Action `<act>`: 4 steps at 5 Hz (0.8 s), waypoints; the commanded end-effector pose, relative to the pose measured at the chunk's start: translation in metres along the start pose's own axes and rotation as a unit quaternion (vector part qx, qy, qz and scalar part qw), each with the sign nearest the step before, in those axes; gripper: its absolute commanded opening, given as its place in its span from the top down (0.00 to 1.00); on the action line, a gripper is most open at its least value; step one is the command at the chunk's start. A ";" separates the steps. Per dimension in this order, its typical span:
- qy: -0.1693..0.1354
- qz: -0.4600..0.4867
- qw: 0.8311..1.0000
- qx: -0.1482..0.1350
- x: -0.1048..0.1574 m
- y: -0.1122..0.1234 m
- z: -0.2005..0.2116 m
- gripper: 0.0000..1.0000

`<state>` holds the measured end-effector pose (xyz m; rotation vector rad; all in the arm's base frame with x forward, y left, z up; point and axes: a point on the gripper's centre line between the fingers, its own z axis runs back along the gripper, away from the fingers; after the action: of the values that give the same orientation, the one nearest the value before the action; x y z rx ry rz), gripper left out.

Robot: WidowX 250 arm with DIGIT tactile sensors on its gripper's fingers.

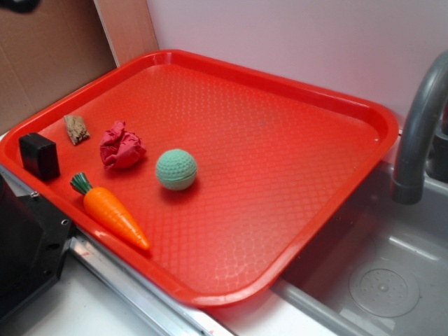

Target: Grab the black box.

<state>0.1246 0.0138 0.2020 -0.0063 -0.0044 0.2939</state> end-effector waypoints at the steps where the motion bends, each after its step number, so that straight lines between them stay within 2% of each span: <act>1: 0.010 0.237 0.969 0.072 0.016 0.033 -0.043 0.00; 2: 0.003 0.355 0.926 0.128 0.017 0.049 -0.059 0.00; 3: 0.031 0.451 0.878 0.160 0.013 0.063 -0.090 0.00; 4: 0.046 0.462 0.879 0.111 0.007 0.067 -0.119 0.00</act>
<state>0.1178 0.0786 0.0764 0.2156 0.1534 1.2545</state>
